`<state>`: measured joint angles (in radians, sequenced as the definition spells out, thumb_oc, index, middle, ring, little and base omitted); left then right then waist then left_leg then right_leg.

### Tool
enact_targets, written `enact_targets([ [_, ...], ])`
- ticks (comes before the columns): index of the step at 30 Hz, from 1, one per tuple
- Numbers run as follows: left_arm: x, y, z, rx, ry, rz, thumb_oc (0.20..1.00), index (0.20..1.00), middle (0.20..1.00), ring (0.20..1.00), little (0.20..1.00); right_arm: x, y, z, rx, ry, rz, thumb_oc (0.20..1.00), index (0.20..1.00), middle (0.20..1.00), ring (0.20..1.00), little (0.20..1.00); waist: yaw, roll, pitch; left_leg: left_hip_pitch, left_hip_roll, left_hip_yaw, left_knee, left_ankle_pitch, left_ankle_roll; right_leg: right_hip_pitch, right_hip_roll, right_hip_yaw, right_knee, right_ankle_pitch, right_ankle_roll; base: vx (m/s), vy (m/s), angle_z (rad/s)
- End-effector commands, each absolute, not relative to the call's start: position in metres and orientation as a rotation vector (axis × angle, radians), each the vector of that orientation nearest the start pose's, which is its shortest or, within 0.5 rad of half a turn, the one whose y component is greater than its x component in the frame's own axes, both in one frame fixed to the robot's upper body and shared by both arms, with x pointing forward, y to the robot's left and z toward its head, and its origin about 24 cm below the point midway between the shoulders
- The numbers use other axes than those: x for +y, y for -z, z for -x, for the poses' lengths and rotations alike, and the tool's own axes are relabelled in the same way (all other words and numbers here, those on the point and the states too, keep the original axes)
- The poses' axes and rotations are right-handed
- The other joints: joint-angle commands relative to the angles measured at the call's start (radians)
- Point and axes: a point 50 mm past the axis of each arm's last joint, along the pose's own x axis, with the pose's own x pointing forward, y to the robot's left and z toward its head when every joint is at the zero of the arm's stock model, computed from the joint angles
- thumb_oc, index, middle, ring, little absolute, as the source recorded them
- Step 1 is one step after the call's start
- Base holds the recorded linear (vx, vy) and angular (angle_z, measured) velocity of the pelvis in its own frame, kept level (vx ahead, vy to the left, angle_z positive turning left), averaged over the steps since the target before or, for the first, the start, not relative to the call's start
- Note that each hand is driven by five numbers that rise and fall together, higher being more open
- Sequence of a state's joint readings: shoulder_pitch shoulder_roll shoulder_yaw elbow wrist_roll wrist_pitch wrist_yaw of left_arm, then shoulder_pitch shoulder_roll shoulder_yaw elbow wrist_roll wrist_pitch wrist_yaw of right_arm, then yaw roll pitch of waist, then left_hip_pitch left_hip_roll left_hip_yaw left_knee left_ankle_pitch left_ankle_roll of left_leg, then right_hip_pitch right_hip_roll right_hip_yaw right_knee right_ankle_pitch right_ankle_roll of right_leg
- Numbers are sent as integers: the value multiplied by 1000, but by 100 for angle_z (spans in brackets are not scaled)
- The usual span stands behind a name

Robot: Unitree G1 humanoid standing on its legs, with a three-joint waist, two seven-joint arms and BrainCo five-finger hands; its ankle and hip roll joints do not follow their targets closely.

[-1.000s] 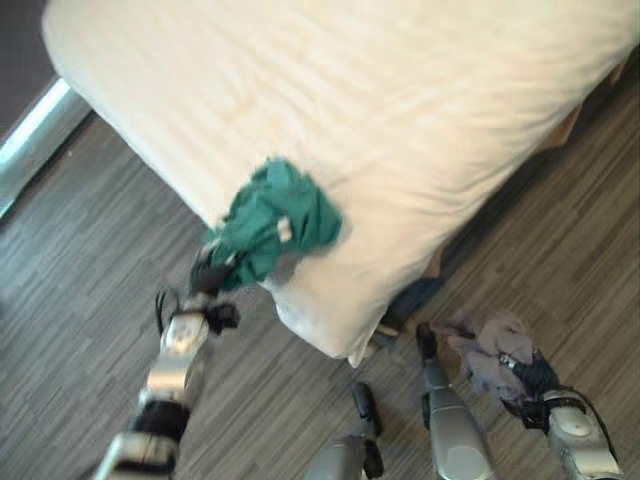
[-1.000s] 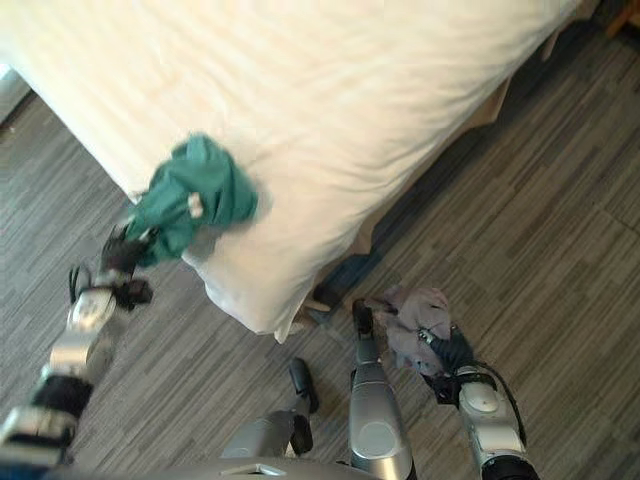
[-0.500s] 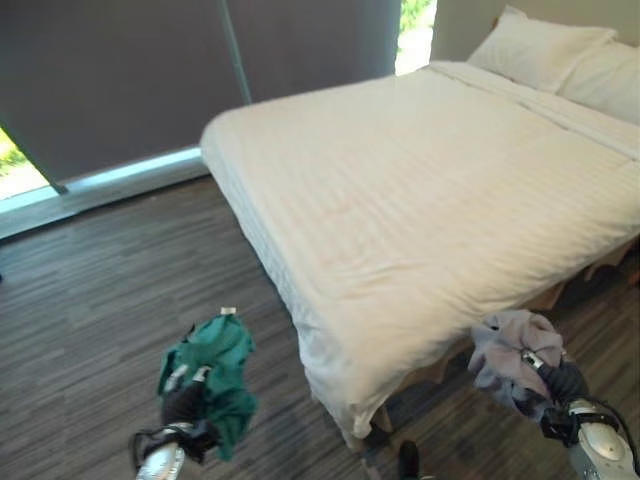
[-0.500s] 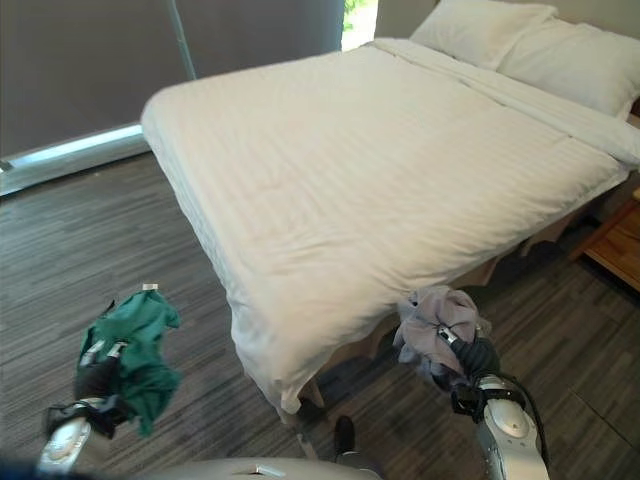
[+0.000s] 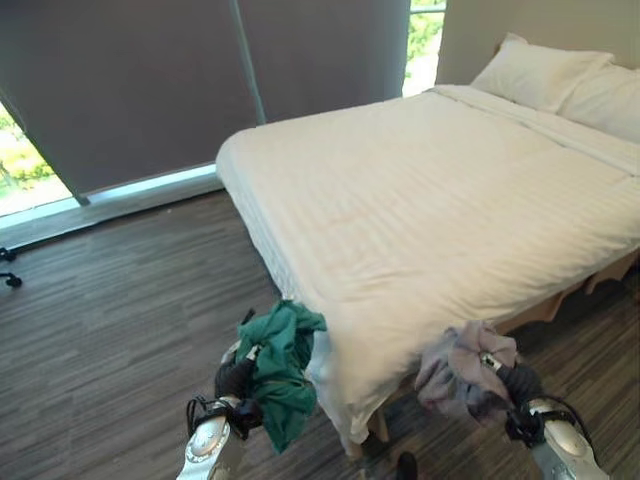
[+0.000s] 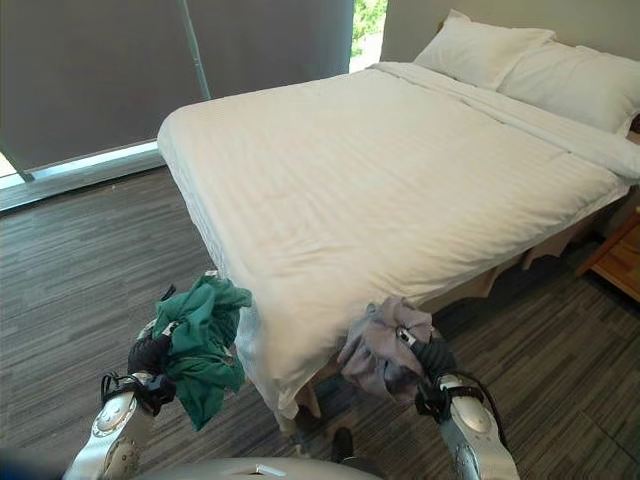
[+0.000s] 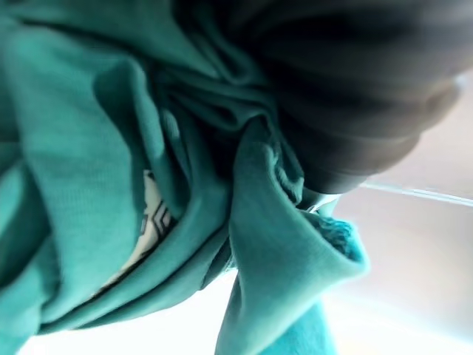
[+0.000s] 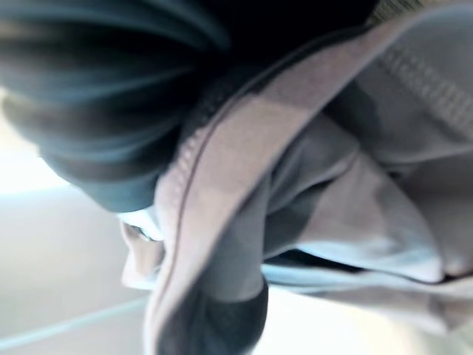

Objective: Pick up bed clothes into laundry basket.

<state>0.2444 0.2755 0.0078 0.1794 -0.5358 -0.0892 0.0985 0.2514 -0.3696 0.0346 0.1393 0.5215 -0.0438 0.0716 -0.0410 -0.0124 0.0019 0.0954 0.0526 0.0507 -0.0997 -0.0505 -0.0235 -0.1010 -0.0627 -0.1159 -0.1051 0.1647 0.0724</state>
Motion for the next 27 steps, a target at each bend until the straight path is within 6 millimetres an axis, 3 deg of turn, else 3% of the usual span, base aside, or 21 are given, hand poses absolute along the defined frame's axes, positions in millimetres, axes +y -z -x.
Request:
enact_targets([
  [1, 251, -9, -216, 72, -292, 178, 200, 200, 200, 200, 200, -238, -17, -221, 82, 77, -214, 200, 200, 200, 200, 200, -24, 3, 33, -23, 11, 74, 12, 90, -39, 134, -25, 68, 69, -121, 42, 0, 0, 0],
  [5, 251, -12, -222, 59, -291, 176, 200, 200, 200, 200, 200, -247, -21, -220, 61, 115, -184, 200, 200, 200, 200, 200, -37, 1, 45, -31, 12, 79, 50, 81, -42, 125, -27, 81, 89, -129, 38, -30, -1, -1],
  [6, 256, -20, -229, 19, -313, 161, 200, 200, 200, 200, 200, -249, -30, -226, 16, 123, -171, 200, 200, 200, 200, 200, -39, -6, 81, -86, 9, 12, 173, 69, -51, 93, -18, 129, 116, -127, 28, -196, 24, -13],
  [7, 260, -26, -232, -14, -332, 162, 200, 200, 200, 200, 200, -249, -33, -231, -1, 123, -164, 200, 200, 200, 200, 200, -29, -9, 96, -122, -2, -59, 205, 74, -62, 51, -9, 173, 137, -118, 26, -208, 65, -45],
  [8, 269, -33, -229, -49, -379, 162, 200, 200, 200, 200, 200, -252, -34, -233, -6, 138, -161, 200, 200, 200, 200, 200, -12, -11, 102, -117, -38, -194, 226, 55, -58, 14, 11, 237, 162, -103, 31, -115, 93, -110],
  [10, 278, -41, -224, -105, -445, 174, 200, 200, 200, 200, 200, -256, -34, -235, -10, 162, -170, 200, 200, 200, 200, 200, 1, -21, 102, -99, -109, -376, 258, 1, -26, -31, 54, 399, 185, -64, 49, 14, 116, -195],
  [11, 282, -44, -223, -126, -464, 181, 200, 200, 200, 200, 200, -261, -37, -235, -21, 178, -179, 200, 200, 200, 200, 200, -3, -24, 102, -93, -136, -435, 265, -11, -18, -42, 77, 483, 179, -42, 59, -5, 160, -322],
  [13, 285, -50, -224, -142, -439, 152, 200, 200, 200, 200, 200, -273, -39, -228, -33, 225, -170, 200, 200, 200, 200, 200, -38, -26, 98, -69, -136, -427, 190, -43, -4, -69, 91, 544, 154, -23, 77, -86, 202, -313],
  [16, 288, -60, -226, -163, -405, 84, 200, 200, 200, 200, 200, -286, -34, -218, -33, 320, -194, 200, 200, 200, 200, 200, -74, -39, 104, -46, -131, -319, 113, -37, 33, -136, 94, 559, 102, 77, 129, -177, 205, -138],
  [17, 288, -70, -228, -191, -385, 41, 200, 200, 200, 200, 200, -288, -29, -214, -18, 347, -201, 200, 200, 200, 200, 200, -73, -49, 113, -48, -133, -260, 97, -28, 40, -162, 88, 539, 89, 117, 144, -250, 151, -216],
  [18, 292, -72, -228, -193, -383, 13, 200, 200, 200, 200, 200, -290, -24, -207, -5, 373, -203, 200, 200, 200, 200, 200, -72, -49, 122, -50, -127, -216, 95, -23, 44, -179, 77, 484, 94, 109, 150, -268, 138, -227],
  [19, 296, -76, -229, -200, -390, -14, 200, 200, 200, 200, 200, -292, -19, -200, 15, 402, -196, 200, 200, 200, 200, 200, -60, -35, 135, -51, -102, -150, 96, -19, 39, -189, 39, 333, 117, 54, 134, -233, 123, -248],
  [20, 298, -76, -230, -198, -395, -19, 200, 200, 200, 200, 200, -293, -15, -194, 34, 413, -193, 200, 200, 200, 200, 200, -63, -22, 143, -51, -86, -113, 95, -12, 33, -175, 12, 256, 148, 12, 106, -245, 91, -162],
  [23, 294, -72, -236, -187, -389, 7, 200, 200, 200, 200, 200, -296, -5, -179, 70, 450, -204, 200, 200, 200, 200, 200, -81, -4, 140, -57, -54, -2, 69, 26, 19, -106, -52, 124, 249, -55, 72, -343, 45, -133],
  [24, 290, -68, -236, -170, -382, 28, 200, 200, 200, 200, 200, -298, -7, -179, 60, 459, -193, 200, 200, 200, 200, 200, -67, 5, 127, -64, -41, 68, 62, 36, 17, -45, -97, 15, 287, -92, 69, -280, 44, -85],
  [25, 290, -68, -237, -171, -382, 28, 200, 200, 200, 200, 200, -298, -7, -179, 60, 460, -193, 200, 200, 200, 200, 200, -66, 5, 127, -66, -42, 69, 62, 39, 17, -47, -98, 16, 286, -89, 69, -261, 41, -95],
  [26, 289, -66, -236, -163, -379, 36, 200, 200, 200, 200, 200, -296, -10, -183, 37, 457, -205, 200, 200, 200, 200, 200, -48, 11, 117, -76, -29, 131, 67, 44, 16, -10, -141, -87, 306, -108, 64, -111, 11, -92],
  [27, 289, -66, -236, -163, -379, 36, 200, 200, 200, 200, 200, -296, -10, -183, 37, 458, -205, 200, 200, 200, 200, 200, -48, 11, 117, -76, -29, 131, 67, 45, 16, -11, -141, -86, 306, -108, 64, -145, 3, -183],
])
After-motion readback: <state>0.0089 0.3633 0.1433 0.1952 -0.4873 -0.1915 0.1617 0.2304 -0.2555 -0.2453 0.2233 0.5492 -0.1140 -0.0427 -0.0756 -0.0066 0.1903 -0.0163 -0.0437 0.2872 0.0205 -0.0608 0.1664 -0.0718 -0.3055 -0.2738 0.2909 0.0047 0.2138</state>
